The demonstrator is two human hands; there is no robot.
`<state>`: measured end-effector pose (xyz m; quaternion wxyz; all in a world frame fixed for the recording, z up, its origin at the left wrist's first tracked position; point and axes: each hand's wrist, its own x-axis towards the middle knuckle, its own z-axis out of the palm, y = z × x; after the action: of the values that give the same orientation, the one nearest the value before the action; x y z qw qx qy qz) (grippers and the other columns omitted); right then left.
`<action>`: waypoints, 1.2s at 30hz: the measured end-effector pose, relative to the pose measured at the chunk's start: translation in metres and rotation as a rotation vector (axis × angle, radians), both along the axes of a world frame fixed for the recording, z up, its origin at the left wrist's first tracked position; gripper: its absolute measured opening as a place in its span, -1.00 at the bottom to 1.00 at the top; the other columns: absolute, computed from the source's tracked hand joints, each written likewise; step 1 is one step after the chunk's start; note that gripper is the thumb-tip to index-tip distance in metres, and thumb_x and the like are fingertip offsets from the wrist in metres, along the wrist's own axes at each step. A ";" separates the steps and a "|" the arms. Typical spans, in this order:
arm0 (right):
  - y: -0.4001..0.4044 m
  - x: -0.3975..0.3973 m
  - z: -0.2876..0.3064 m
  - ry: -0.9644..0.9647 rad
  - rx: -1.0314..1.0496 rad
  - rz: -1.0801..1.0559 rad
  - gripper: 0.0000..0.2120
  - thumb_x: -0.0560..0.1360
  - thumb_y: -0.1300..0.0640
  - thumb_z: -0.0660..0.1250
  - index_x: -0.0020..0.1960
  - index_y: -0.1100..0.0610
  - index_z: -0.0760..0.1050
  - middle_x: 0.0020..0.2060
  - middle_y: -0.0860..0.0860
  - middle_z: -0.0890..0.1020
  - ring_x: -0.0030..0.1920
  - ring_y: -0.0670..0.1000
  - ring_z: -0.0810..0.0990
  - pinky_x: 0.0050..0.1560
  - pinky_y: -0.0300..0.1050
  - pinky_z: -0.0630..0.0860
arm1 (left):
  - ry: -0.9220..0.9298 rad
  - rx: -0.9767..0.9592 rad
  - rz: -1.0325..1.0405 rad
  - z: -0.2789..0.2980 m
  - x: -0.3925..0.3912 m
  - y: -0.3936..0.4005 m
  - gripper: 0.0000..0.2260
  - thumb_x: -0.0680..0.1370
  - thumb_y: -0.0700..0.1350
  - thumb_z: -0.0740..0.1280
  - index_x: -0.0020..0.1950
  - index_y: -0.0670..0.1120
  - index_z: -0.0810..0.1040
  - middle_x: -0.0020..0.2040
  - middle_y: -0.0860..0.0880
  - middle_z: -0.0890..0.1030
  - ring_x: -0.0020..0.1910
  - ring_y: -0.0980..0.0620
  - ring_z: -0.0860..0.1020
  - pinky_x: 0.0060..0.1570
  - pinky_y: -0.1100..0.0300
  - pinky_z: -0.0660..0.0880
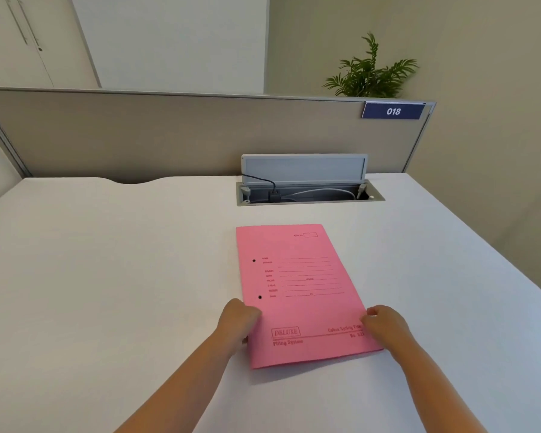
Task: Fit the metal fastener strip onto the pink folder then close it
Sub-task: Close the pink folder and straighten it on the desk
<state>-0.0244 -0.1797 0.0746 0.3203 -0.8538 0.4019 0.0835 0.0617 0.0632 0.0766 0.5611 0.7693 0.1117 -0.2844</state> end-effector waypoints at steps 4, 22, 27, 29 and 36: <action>0.006 0.003 0.000 -0.017 0.041 -0.005 -0.75 0.50 0.21 0.20 0.07 0.29 0.55 0.02 0.19 0.65 0.06 0.18 0.58 0.09 0.03 0.50 | -0.044 -0.097 0.036 -0.001 -0.003 0.002 -0.80 0.47 -0.34 0.15 -0.20 -0.05 0.41 -0.22 -0.05 0.57 -0.27 0.01 0.55 -0.41 0.21 0.44; 0.050 0.088 0.001 -0.170 0.209 0.097 -0.80 0.48 0.26 0.22 -0.32 0.19 0.44 -0.20 0.16 0.57 -0.18 0.13 0.51 -0.22 -0.10 0.43 | -0.097 -0.230 0.274 0.000 0.050 0.066 -0.75 0.51 -0.35 0.17 0.10 -0.07 0.42 -0.07 -0.10 0.60 -0.21 -0.07 0.60 -0.35 0.14 0.50; 0.063 0.112 -0.002 -0.099 0.129 0.160 -0.91 0.48 0.24 0.23 -0.19 0.23 0.45 -0.20 0.14 0.56 -0.19 0.11 0.51 -0.20 -0.11 0.42 | -0.155 -0.169 0.311 -0.010 0.068 0.076 -0.79 0.47 -0.38 0.19 -0.01 -0.12 0.47 -0.12 -0.13 0.60 -0.23 -0.11 0.58 -0.33 0.14 0.50; 0.065 0.118 -0.002 -0.087 0.103 0.171 -0.91 0.47 0.24 0.24 -0.19 0.23 0.45 -0.21 0.13 0.56 -0.20 0.11 0.51 -0.21 -0.12 0.41 | -0.203 -0.111 0.306 -0.014 0.073 0.079 -0.81 0.45 -0.38 0.22 -0.09 -0.12 0.49 -0.15 -0.12 0.60 -0.22 -0.13 0.58 -0.25 0.10 0.54; 0.067 0.129 -0.007 -0.062 0.043 0.172 -0.86 0.46 0.19 0.26 -0.14 0.25 0.54 -0.18 0.13 0.63 -0.22 0.09 0.55 -0.23 -0.13 0.45 | -0.360 0.126 0.219 -0.020 0.083 0.083 -0.81 0.36 -0.40 0.22 -0.21 -0.17 0.55 -0.33 -0.06 0.57 -0.29 -0.13 0.52 -0.42 0.21 0.36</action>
<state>0.1041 -0.1127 0.0673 0.3423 -0.8803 0.3152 0.0929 0.1443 0.1463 0.0567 0.5504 0.8244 0.1103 -0.0723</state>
